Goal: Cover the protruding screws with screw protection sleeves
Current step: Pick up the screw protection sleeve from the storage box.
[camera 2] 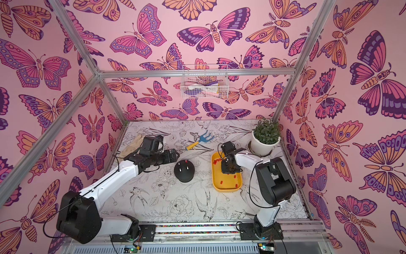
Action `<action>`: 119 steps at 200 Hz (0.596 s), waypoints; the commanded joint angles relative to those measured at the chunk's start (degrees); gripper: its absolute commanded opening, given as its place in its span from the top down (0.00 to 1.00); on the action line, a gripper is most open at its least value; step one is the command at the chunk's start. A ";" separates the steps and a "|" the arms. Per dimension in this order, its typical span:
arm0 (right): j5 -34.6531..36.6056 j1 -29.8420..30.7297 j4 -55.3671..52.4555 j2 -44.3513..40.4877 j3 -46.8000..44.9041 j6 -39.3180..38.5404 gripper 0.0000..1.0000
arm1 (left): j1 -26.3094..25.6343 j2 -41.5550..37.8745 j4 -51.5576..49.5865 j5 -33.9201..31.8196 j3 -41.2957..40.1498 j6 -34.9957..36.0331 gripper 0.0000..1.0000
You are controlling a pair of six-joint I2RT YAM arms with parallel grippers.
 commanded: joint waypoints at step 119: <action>1.18 -0.64 -2.71 -4.43 1.34 -0.35 0.90 | -0.39 -1.55 -0.80 1.74 1.04 0.53 0.04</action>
